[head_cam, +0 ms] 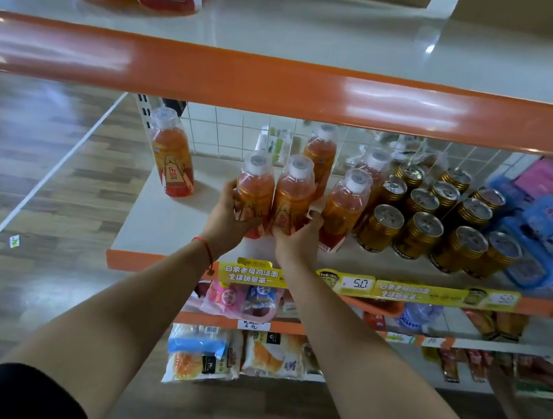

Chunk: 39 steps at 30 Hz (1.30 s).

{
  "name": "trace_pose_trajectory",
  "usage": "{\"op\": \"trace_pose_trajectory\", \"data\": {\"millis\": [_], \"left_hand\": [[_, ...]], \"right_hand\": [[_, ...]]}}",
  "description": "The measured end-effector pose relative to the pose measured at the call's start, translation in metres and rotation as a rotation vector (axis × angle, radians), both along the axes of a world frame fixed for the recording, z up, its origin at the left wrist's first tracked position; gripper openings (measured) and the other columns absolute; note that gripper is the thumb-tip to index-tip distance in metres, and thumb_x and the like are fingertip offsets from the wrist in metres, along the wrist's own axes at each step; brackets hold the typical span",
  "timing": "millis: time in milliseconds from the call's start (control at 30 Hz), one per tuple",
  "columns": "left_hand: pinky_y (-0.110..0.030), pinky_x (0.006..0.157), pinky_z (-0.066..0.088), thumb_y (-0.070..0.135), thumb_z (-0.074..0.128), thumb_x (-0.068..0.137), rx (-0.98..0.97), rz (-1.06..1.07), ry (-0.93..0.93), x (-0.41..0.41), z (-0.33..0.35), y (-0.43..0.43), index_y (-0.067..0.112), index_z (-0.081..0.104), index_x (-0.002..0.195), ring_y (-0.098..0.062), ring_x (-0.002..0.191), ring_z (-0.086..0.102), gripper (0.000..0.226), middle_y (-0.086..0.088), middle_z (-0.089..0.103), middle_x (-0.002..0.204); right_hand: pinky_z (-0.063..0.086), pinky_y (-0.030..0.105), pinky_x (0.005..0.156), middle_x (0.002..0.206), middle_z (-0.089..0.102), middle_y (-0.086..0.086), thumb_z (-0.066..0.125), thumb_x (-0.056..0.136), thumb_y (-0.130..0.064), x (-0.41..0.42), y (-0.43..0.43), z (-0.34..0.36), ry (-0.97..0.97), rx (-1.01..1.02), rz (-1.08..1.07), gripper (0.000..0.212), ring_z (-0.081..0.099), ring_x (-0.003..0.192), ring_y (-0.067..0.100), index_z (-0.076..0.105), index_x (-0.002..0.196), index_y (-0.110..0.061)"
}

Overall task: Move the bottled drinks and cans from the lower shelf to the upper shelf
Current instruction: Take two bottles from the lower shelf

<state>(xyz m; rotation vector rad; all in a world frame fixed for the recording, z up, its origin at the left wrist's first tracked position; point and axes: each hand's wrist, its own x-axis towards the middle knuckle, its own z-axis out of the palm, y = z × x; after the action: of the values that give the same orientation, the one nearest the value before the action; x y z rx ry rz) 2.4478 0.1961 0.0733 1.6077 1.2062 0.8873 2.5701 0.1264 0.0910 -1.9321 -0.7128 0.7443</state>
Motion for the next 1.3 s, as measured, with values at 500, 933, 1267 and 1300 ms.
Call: {"op": "trace_pose_trajectory", "data": {"millis": [500, 933, 1267, 1300], "left_hand": [[-0.031, 0.081, 0.054, 0.0, 0.078, 0.078, 0.02, 0.074, -0.041, -0.036, 0.002, 0.002, 0.012, 0.034, 0.141, -0.017, 0.108, 0.057, 0.078, 0.001, 0.055, 0.117], [-0.049, 0.097, 0.053, 0.0, 0.081, 0.075, 0.017, -0.083, 0.119, -0.067, 0.006, 0.015, 0.016, 0.041, 0.139, -0.019, 0.121, 0.053, 0.077, -0.009, 0.056, 0.132], [-0.025, 0.086, 0.057, -0.006, 0.079, 0.075, -0.034, -0.087, -0.019, -0.061, -0.001, 0.015, 0.011, 0.048, 0.127, -0.03, 0.116, 0.059, 0.063, -0.015, 0.06, 0.122], [-0.025, 0.084, 0.057, -0.007, 0.079, 0.074, -0.033, -0.084, -0.027, -0.062, 0.0, 0.013, 0.009, 0.048, 0.127, -0.03, 0.115, 0.059, 0.063, -0.016, 0.06, 0.121]], "right_hand": [[0.046, 0.041, 0.104, 0.135, 0.058, 0.007, 0.079, 0.08, -0.022, 0.007, 0.017, 0.0, -0.04, -0.007, 0.393, 0.076, 0.057, 0.122, 0.028, 0.033, 0.14, -0.02], [0.047, 0.037, 0.1, 0.128, 0.058, 0.007, 0.089, 0.066, -0.01, 0.016, 0.021, 0.003, -0.007, -0.008, 0.535, 0.084, 0.055, 0.121, 0.024, 0.04, 0.133, -0.012], [0.046, 0.039, 0.102, 0.132, 0.06, 0.005, 0.091, 0.064, -0.024, 0.006, 0.022, -0.004, -0.05, 0.058, 0.463, 0.089, 0.057, 0.122, 0.026, 0.04, 0.138, -0.018], [0.046, 0.041, 0.103, 0.131, 0.061, 0.005, 0.091, 0.064, -0.024, 0.006, 0.021, -0.004, -0.051, 0.065, 0.469, 0.089, 0.057, 0.122, 0.026, 0.042, 0.138, -0.018]]}}
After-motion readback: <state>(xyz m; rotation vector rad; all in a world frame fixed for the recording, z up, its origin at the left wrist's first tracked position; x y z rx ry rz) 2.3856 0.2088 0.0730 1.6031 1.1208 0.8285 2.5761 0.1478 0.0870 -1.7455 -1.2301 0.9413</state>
